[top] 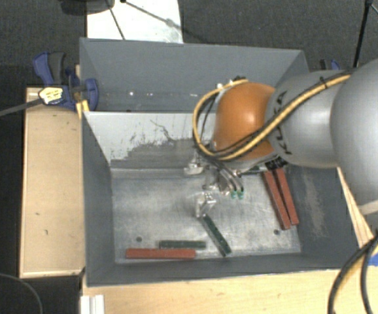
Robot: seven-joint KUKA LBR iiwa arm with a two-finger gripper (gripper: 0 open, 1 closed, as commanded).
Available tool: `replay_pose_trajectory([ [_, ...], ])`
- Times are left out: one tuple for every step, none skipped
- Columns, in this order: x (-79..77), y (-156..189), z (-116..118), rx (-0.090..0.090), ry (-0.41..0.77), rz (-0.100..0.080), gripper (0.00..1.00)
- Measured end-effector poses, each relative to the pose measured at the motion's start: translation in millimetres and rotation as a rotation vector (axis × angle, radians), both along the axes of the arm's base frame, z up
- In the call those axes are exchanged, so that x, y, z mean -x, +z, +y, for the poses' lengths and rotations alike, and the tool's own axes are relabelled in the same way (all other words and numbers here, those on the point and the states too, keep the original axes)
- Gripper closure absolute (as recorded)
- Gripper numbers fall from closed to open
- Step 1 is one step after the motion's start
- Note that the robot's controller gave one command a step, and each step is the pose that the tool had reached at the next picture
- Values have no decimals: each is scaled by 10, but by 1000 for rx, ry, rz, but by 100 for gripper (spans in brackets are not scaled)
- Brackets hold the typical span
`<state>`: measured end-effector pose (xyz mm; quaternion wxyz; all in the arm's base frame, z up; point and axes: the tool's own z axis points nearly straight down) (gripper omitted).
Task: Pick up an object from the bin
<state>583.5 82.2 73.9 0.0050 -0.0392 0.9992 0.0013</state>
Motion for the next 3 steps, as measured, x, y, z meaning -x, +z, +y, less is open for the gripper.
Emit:
replay_pose_trajectory([
  [0, 1, 0, 0, -1, 0, 0],
  [140, 21, -1113, 5, 82, -6, 100],
  [160, -1, -1104, 3, 80, 0, 0],
])
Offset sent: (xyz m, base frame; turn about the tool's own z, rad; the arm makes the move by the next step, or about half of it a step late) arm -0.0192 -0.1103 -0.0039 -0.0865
